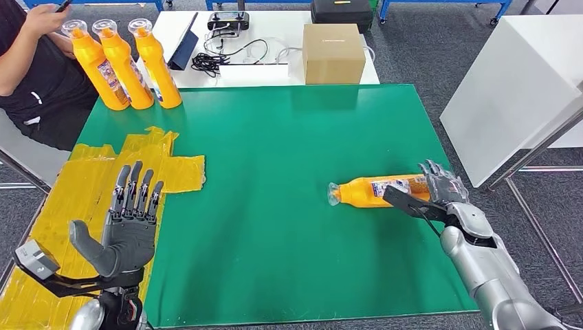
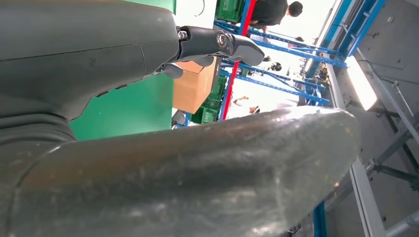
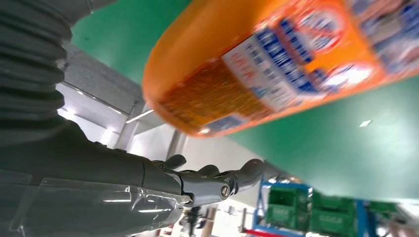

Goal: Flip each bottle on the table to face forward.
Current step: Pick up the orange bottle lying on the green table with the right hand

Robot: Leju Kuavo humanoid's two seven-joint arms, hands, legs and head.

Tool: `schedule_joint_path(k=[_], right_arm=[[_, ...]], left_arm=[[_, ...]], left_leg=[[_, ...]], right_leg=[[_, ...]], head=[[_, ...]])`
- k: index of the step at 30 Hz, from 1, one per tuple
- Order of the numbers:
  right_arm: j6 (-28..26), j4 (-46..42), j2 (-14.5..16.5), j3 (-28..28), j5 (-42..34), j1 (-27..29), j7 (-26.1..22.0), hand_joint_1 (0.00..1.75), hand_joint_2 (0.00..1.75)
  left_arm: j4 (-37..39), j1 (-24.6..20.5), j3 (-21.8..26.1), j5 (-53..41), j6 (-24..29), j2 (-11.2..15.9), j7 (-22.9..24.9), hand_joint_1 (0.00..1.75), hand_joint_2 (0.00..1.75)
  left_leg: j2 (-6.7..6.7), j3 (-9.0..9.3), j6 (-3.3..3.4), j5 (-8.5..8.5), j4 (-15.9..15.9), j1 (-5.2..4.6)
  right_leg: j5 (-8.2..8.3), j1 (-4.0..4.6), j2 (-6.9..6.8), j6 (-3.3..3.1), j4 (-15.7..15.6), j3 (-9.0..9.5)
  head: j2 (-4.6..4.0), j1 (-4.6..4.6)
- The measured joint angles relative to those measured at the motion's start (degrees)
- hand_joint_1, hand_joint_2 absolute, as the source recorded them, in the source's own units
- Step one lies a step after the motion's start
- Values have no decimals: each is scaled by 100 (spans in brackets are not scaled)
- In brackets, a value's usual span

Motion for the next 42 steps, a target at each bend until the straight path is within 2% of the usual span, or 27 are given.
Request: schedule_joint_path(k=[3,11,27,33,34,37,38,42], right_arm=[[107,49,-8,142,3,-61,-65,0,175],[263,269,3,506,35,-268,-124,0,175],[285,465,12,675,55,-371,-169,0,175],[461,707,92,944,166,-563,-261,0,175],[510,771,117,1003,170,-612,-283,37,175],[819,1019,182,1196,141,-798,-369,168,175],[996,1120,199,1271,129,-873,-398,175,175],[1638,1501,267,1586,104,-1220,-424,175,175]], left_arm=[[8,-24,-9,34,0,15,0,0,175],[49,-75,-29,62,8,27,2,0,175],[87,-108,-32,65,33,32,2,0,175],[103,-140,-74,106,62,45,8,0,175],[107,-145,-81,116,67,49,9,0,175],[135,-166,-102,160,82,66,9,0,175],[152,-178,-108,174,86,75,9,0,175],[242,-298,-126,238,129,111,22,0,175]], left_leg=[[1,0,0,0,0,0],[1,0,0,1,0,0],[1,0,-1,0,0,1],[4,1,-1,1,0,1],[5,2,-1,1,0,1],[8,7,-1,0,0,3],[9,10,-1,0,0,3],[11,28,-1,1,-1,6]], right_leg=[[0,0,1,0,0,-1],[0,0,0,0,0,0],[0,1,1,0,0,0],[0,1,2,0,0,0],[0,1,3,0,0,0],[0,2,4,0,0,2],[0,2,5,0,0,4],[0,3,5,0,-1,17]], head=[[0,-1],[0,0],[0,1],[0,0],[0,-1],[0,0],[0,0],[0,2]])
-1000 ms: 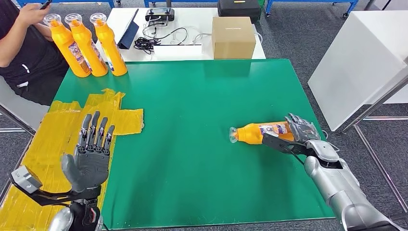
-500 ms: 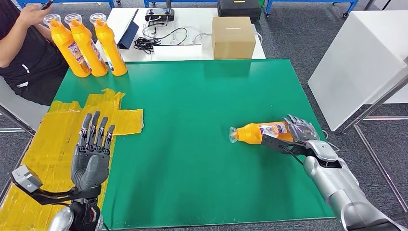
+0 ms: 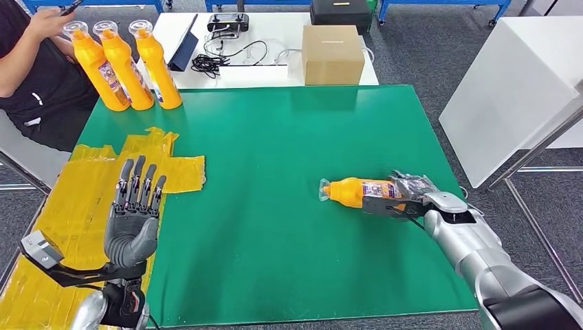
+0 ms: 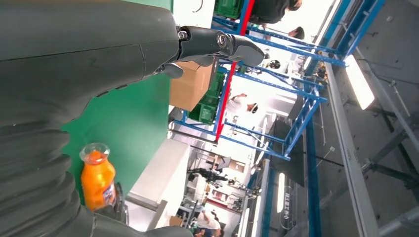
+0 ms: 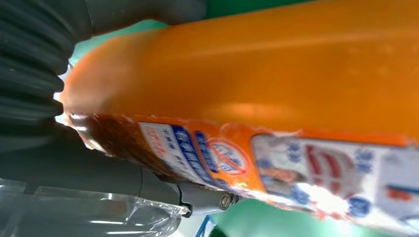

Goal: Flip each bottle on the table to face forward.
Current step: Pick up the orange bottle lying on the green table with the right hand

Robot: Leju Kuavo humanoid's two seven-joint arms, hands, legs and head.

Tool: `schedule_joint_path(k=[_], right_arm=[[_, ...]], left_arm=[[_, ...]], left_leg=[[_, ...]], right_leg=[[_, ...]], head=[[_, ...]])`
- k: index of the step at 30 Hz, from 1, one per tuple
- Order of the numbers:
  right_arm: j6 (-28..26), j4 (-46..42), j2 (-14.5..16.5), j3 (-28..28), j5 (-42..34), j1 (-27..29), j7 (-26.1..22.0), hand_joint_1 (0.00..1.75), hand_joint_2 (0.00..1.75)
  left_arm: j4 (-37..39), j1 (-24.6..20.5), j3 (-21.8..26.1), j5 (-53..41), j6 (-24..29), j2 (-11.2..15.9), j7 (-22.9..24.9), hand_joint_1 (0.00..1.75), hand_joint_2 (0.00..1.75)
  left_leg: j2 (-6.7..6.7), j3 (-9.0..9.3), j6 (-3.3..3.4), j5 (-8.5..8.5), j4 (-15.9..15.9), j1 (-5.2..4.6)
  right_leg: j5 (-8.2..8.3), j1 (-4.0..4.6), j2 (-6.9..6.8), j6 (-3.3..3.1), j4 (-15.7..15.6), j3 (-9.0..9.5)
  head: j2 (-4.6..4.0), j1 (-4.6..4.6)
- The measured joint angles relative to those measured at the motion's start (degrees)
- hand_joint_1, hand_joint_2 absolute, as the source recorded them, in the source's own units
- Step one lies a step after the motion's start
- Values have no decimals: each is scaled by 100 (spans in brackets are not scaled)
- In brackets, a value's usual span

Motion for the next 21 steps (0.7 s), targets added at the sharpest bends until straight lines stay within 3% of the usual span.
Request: schedule_joint_path(k=[8,12,18,21], right_arm=[[208,275,59,343,-183,-259,58,175,175],[217,318,59,430,-225,-291,59,175,175],[28,353,64,490,-488,-280,125,175,175],[-655,202,144,395,-927,-97,179,175,175]], left_arm=[[96,-163,-79,120,59,74,51,0,175],[122,-182,-104,139,63,106,50,0,0],[159,-217,-152,159,103,137,50,0,0],[147,-188,-153,76,271,140,87,0,131]], left_leg=[[0,20,0,0,0,1],[-2,21,0,0,1,1],[-1,20,0,0,0,1],[-1,18,0,0,-2,1]], right_leg=[[0,0,0,0,0,20],[0,1,0,0,0,20],[0,2,0,0,0,23],[0,5,1,0,0,27]], head=[[0,0],[0,0],[0,1],[0,1]])
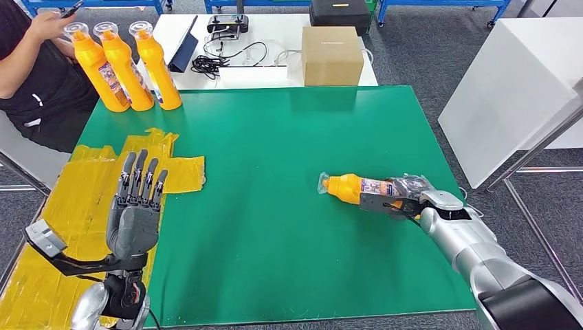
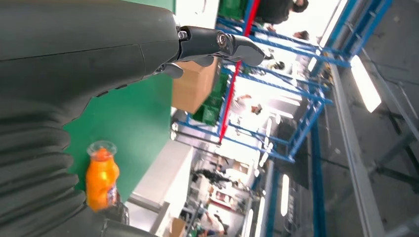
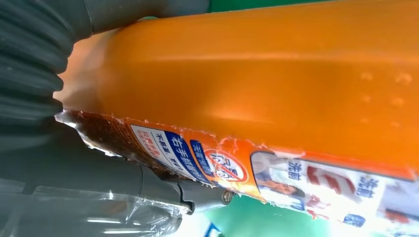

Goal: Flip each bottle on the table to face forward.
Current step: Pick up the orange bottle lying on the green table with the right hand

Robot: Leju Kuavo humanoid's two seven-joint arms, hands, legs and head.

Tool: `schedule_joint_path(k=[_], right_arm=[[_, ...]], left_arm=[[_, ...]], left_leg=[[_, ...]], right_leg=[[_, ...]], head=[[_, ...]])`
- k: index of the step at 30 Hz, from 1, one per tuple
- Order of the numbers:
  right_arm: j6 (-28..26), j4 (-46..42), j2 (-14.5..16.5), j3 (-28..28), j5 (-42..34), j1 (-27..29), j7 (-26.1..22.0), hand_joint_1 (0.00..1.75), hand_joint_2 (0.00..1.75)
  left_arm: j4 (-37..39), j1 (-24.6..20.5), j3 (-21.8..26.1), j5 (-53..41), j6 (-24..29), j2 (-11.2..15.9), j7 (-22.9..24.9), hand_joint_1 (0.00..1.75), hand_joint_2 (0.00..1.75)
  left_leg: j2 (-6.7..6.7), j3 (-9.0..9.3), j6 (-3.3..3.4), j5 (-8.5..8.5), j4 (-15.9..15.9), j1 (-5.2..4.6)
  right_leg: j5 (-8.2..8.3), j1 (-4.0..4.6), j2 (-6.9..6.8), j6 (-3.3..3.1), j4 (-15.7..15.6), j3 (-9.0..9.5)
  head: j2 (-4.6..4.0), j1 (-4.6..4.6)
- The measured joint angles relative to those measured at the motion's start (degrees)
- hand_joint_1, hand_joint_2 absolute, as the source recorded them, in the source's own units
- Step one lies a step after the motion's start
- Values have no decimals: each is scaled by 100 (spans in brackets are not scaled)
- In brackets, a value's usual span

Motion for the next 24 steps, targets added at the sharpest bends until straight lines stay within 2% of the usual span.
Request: schedule_joint_path(k=[1,5,8,10,14,24], right_arm=[[-250,-160,43,-65,-175,120,-3,175,175],[-813,-1500,229,-365,-896,801,73,175,175],[-869,-2590,299,-456,-1131,1220,205,175,175],[-869,-3004,306,-506,-1177,1374,225,175,175],[-872,-3432,299,-578,-1221,1543,228,175,175],[-873,-3739,297,-639,-1234,1658,220,175,175]], left_arm=[[-18,34,1,-41,66,-1,24,0,175],[-129,299,1,-203,279,-46,19,0,175],[-174,526,0,-264,310,-94,-54,0,175],[-191,606,1,-268,311,-106,-66,0,175],[-211,654,4,-268,311,-113,-72,0,175],[-236,674,4,-268,311,-124,-73,0,175]], left_leg=[[0,-2,0,0,0,0],[1,-14,-1,0,1,1],[-17,-31,-2,0,1,4],[-22,-43,-2,0,0,6],[-12,-47,-2,0,-1,4],[-14,-47,-2,1,0,1]], right_leg=[[0,0,0,0,0,-2],[0,1,0,-1,1,-19],[-5,2,-13,-4,2,-36],[-6,3,-19,-5,2,-43],[-6,1,-16,-5,2,-47],[-5,0,-16,-5,1,-46]], head=[[0,0],[0,-3],[0,-4],[0,-2],[0,0],[0,-2]])
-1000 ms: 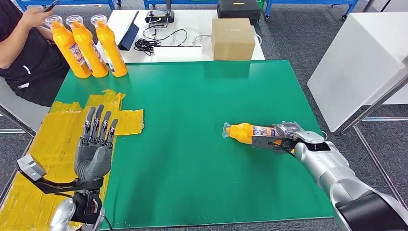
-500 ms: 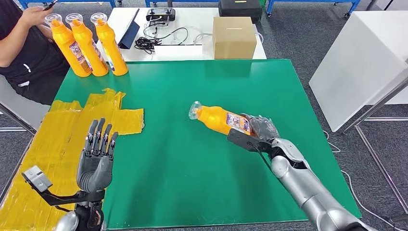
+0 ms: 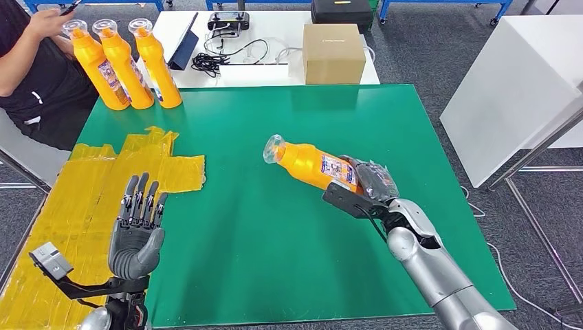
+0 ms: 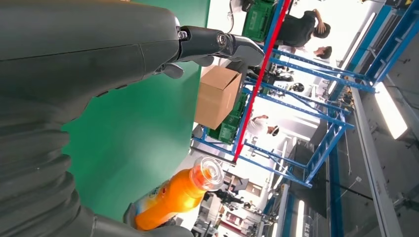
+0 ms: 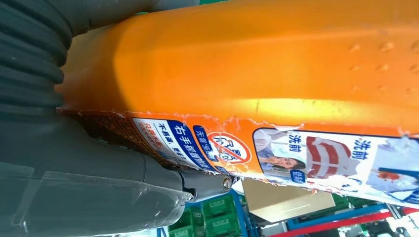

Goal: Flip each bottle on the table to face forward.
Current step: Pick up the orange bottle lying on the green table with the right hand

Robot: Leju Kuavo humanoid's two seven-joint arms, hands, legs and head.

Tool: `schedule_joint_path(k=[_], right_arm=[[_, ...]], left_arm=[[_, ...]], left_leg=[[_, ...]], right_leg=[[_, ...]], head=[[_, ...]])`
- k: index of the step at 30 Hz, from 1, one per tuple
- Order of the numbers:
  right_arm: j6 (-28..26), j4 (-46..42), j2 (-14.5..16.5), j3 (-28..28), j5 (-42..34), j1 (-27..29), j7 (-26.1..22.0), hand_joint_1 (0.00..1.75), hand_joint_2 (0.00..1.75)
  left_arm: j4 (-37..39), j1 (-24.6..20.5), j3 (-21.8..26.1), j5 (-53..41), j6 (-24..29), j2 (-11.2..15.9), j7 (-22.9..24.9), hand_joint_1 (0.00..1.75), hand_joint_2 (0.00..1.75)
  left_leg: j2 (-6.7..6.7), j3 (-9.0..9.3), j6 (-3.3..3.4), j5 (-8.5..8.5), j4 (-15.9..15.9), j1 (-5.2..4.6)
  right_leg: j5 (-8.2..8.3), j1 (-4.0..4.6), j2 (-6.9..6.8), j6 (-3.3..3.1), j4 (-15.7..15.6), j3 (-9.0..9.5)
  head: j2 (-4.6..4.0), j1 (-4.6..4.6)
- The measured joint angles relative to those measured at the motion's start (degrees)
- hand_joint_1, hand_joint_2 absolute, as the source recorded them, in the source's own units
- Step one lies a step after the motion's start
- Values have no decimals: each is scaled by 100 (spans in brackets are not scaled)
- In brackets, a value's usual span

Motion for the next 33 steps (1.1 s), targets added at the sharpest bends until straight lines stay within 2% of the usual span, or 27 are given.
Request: schedule_joint_path(k=[21,23,25,27,28,30,33], right_arm=[[39,-136,18,-35,-33,49,-68,175,175],[125,-261,240,25,-63,161,-435,175,175],[-28,-486,746,340,-26,357,-779,175,175],[-378,-646,1229,905,-86,495,-709,175,175],[-516,-701,1374,1184,-194,523,-628,175,175],[-676,-788,1524,1588,-416,516,-553,175,175],[-705,-843,1572,1890,-581,467,-535,175,175]], left_arm=[[-12,9,0,52,-3,-20,25,0,175],[-13,62,-4,347,9,-106,116,0,175],[-13,163,-80,665,103,-266,127,0,175],[-12,211,-254,789,250,-373,23,0,175],[-12,219,-343,842,312,-397,-16,0,175],[-11,249,-454,937,386,-426,-52,0,175],[-11,287,-501,1011,408,-424,-54,0,175]], left_leg=[[-2,-3,0,0,-1,1],[6,-3,-7,-5,-4,4],[43,6,-26,-19,-5,10],[63,13,-41,-27,-4,16],[50,14,-44,-26,-4,20],[14,11,-46,-24,-6,29],[8,10,-48,-23,-8,31]], right_leg=[[0,1,-1,0,1,2],[-1,6,8,-2,3,5],[-2,13,51,-6,4,-4],[-8,17,79,-15,6,-16],[-14,18,64,-22,6,-18],[-27,22,25,-37,7,-10],[-28,24,15,-41,8,-2]], head=[[0,-1],[0,9],[0,13],[0,-9],[0,-18],[0,-20],[0,-18]])
